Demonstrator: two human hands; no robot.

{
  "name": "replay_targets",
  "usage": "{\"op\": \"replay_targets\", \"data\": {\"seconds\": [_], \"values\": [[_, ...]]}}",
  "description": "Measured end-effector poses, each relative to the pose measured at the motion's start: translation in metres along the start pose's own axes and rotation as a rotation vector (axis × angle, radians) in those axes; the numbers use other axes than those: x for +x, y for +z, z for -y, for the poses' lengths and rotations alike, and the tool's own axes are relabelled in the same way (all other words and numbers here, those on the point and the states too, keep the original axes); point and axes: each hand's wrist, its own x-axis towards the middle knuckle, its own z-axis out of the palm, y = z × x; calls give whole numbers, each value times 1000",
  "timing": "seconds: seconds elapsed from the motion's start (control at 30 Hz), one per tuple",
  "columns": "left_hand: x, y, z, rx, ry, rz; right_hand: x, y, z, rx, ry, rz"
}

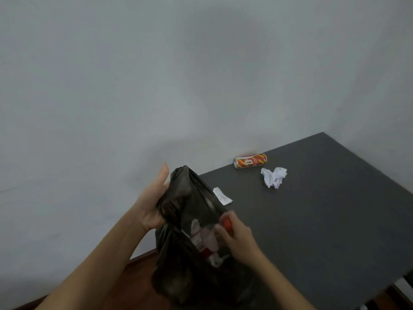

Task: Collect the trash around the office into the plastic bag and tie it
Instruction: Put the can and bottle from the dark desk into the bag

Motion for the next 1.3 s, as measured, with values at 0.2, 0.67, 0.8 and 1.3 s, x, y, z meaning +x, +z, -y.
{"op": "replay_targets", "data": {"seconds": [0.2, 0.67, 0.8, 1.3], "values": [[5, -19, -17, -107, 63, -63, 58, -42, 1, 148, -76, -593], [5, -46, -13, -251, 107, 138, 202, 41, -99, -886, 35, 245], [6, -53, -21, -163, 90, 250, 205, 20, -92, -591, -29, 52], [40, -54, -14, -47, 25, 336, 247, -163, -170, -996, 430, 134]]}}
